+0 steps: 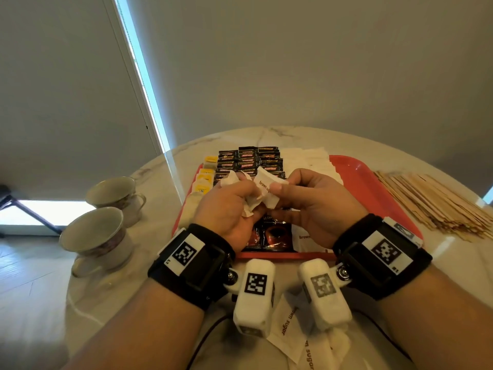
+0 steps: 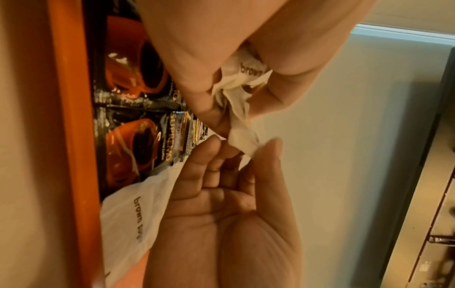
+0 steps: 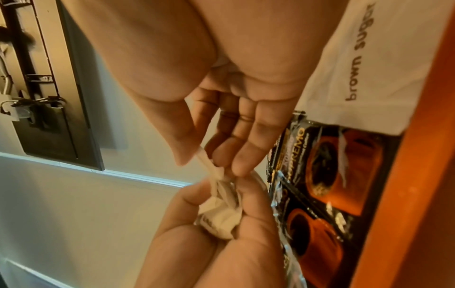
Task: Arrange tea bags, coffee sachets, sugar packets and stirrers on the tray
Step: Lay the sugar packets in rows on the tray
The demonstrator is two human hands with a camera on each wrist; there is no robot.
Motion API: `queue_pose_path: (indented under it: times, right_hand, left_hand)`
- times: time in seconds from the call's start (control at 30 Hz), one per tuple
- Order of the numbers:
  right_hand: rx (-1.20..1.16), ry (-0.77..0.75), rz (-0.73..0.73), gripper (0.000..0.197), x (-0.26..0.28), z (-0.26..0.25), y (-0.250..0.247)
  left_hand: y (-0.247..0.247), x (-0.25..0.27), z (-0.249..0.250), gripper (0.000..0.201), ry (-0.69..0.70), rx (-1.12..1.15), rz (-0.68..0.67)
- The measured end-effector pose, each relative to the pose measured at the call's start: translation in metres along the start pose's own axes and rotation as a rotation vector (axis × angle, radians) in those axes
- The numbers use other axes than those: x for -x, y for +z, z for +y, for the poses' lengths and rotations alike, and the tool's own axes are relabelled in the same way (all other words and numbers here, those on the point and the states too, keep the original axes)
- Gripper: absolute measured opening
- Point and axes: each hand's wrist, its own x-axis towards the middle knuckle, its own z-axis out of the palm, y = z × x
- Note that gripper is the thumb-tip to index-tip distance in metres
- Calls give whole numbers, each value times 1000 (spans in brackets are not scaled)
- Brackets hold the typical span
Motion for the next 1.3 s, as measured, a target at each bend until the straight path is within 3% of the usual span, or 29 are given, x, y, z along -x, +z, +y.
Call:
queue_pose_path:
  times: [0.23, 0.3, 0.4, 0.47, 0.53, 0.67, 0.8, 0.93, 1.0, 1.17, 1.3]
  right_hand:
    - [-113, -29, 68, 18, 1, -4, 2]
    - [-105, -32, 83, 16, 1, -3, 2]
    - [-98, -27, 96, 15, -1, -2, 0]
    - [-89, -33, 97, 14, -2, -1, -1]
    - [-66, -38, 91, 13, -2, -1, -3]
    - [34, -38, 114, 16, -1, 0, -4]
    - [105, -71, 199, 10, -1, -3, -5]
    - [275, -31, 162, 20, 2, -6, -5]
    - [325, -37, 187, 16, 3, -10, -3]
    - [291, -25, 202, 8, 6, -22, -5]
    - [234, -8, 369, 10, 8, -35, -30]
  left_hand:
    - [-2, 4, 7, 28, -39, -47, 89]
    - [-1, 5, 7, 26, -77, -82, 41]
    - [0, 7, 6, 39, -99, -158, -75]
    - [-1, 7, 4, 36, -53, -219, -76]
    - [-1, 7, 1, 17, 20, -299, -23]
    - [-3, 6, 0, 22, 88, -397, 26]
    - [-2, 5, 1, 22, 75, -388, 42]
    - [-2, 4, 2, 15, 73, -351, 64]
    - [-1, 3, 2, 13, 57, -323, 76]
    - [-1, 4, -1, 12, 72, -350, 36]
    - [-4, 2, 0, 11, 74, -326, 29]
